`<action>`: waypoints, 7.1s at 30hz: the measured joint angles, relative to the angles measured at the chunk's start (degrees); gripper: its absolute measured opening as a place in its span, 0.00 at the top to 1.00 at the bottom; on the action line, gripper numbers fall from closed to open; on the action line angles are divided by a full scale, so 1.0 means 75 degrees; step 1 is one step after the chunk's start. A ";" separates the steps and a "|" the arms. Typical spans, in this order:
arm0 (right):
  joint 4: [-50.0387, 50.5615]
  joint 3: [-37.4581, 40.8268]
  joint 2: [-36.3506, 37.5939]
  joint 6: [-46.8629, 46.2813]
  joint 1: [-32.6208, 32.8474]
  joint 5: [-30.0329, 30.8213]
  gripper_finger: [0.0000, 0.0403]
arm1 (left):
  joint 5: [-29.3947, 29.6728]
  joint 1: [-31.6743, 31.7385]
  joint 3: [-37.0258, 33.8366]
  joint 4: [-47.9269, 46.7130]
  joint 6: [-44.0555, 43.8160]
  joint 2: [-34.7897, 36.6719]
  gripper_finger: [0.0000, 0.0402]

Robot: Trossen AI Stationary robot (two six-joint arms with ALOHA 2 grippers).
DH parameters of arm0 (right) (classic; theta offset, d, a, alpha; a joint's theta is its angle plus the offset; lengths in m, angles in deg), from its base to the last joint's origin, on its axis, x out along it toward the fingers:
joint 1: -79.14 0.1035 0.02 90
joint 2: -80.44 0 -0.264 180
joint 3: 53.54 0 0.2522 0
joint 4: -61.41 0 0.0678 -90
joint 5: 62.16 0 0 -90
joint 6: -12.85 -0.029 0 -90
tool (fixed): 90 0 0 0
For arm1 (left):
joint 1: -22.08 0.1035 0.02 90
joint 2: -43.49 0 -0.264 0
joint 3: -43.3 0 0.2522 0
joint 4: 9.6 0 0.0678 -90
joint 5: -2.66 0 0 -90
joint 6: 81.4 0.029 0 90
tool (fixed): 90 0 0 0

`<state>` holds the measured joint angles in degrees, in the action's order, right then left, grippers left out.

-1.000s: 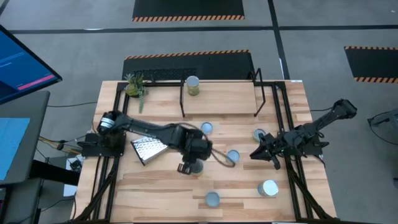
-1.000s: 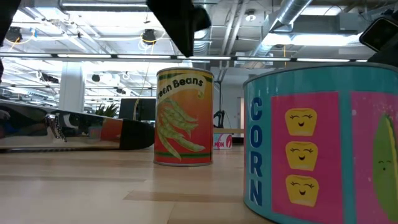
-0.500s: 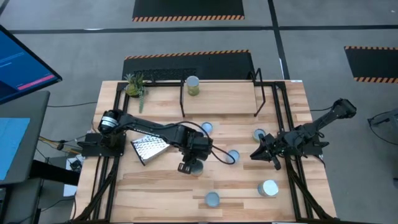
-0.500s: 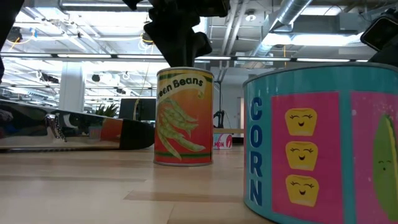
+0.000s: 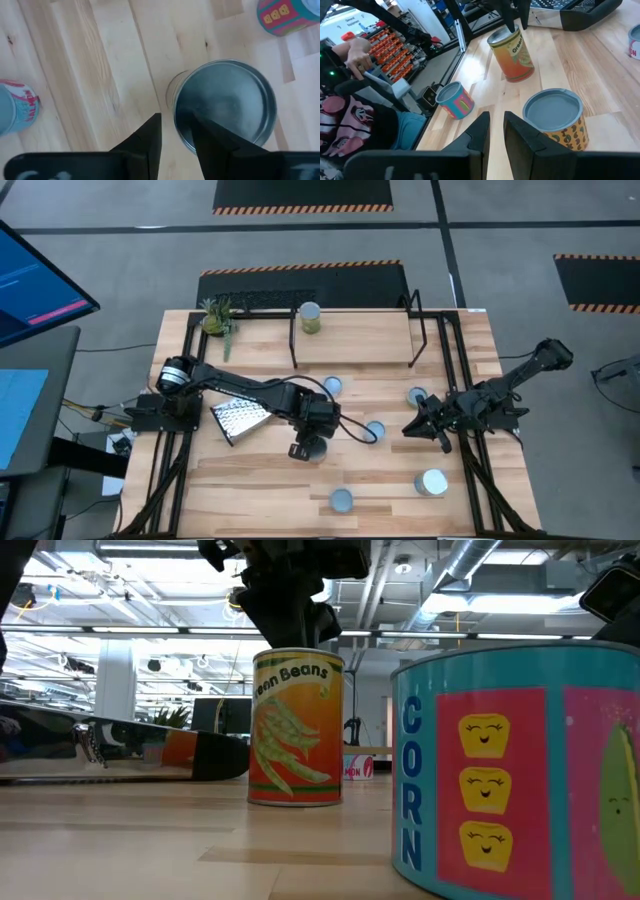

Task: Pick and place cans onto a shelf
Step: Put the canned green beans on the shelf, then put the canned tomatoes on the shelf

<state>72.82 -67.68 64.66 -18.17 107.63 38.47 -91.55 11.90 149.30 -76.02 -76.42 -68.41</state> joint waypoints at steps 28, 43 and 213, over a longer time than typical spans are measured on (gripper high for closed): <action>0.0000 0.0002 0.0001 0.0003 -0.0003 -0.0003 0.80 | 0.1266 0.1723 0.4161 -0.2562 0.1177 -0.0032 1.00; 0.0003 -0.0001 0.0001 0.0006 -0.0003 -0.0003 0.80 | 0.0051 0.4867 0.4808 -0.2962 0.1562 -0.0102 1.00; 0.7364 -0.7094 -0.7998 -0.7149 0.3083 -0.2170 0.80 | 0.2876 -0.0953 -0.6094 0.4552 -0.1557 0.5782 0.90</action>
<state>128.05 -120.89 4.68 -71.79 130.76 22.20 -69.98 4.76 103.60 -41.88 -88.10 -25.04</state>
